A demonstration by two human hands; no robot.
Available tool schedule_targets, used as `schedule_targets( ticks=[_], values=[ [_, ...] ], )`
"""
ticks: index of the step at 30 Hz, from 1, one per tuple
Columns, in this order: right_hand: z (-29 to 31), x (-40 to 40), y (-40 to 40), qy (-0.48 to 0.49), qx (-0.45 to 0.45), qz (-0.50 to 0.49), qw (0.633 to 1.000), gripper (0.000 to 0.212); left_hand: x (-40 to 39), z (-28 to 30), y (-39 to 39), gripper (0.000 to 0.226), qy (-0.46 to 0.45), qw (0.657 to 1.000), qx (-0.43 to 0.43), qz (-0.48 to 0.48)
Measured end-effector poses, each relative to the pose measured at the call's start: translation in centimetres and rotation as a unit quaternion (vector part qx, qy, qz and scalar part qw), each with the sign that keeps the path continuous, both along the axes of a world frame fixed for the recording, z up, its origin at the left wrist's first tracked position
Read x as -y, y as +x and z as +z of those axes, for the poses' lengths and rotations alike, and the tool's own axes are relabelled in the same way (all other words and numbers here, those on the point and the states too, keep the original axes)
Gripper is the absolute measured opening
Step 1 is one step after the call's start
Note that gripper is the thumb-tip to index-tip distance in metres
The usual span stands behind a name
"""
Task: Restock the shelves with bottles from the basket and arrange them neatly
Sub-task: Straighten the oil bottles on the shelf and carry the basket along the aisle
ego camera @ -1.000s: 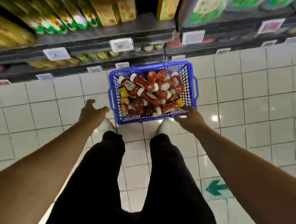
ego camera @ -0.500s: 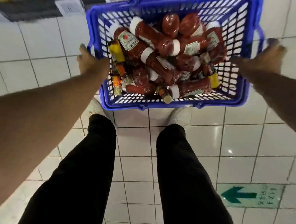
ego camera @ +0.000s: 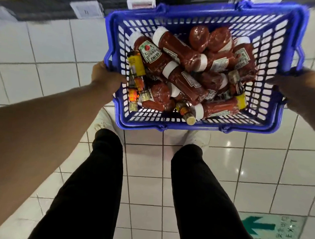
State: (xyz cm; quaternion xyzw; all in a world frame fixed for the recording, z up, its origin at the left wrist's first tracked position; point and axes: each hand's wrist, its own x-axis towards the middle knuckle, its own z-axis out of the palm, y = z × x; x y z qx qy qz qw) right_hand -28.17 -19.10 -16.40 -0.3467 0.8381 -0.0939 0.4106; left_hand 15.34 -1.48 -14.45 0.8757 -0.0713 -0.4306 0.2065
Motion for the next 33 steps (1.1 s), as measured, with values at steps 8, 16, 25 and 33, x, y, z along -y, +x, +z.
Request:
schedule_targets(
  ticks=[8,16,25,33],
  values=[
    [6.6,-8.5,0.6,0.030,-0.080,0.003,0.996,0.036,-6.3,4.0,1.5,0.030,0.022,0.998,0.050,-0.023],
    [18.9,-15.4,5.9,0.060,-0.106,0.065,0.990,0.030,-12.5,14.2,7.8,0.014,0.054,0.995,0.050,-0.067],
    [29.1,-21.2,13.8,0.065,-0.106,0.033,0.992,0.025,-15.4,23.7,16.4,0.028,0.030,0.998,0.012,-0.045],
    [26.8,-22.3,23.0,0.034,-0.062,0.087,0.994,0.026,-17.7,25.6,24.2,0.026,0.048,0.996,0.068,-0.010]
  ],
)
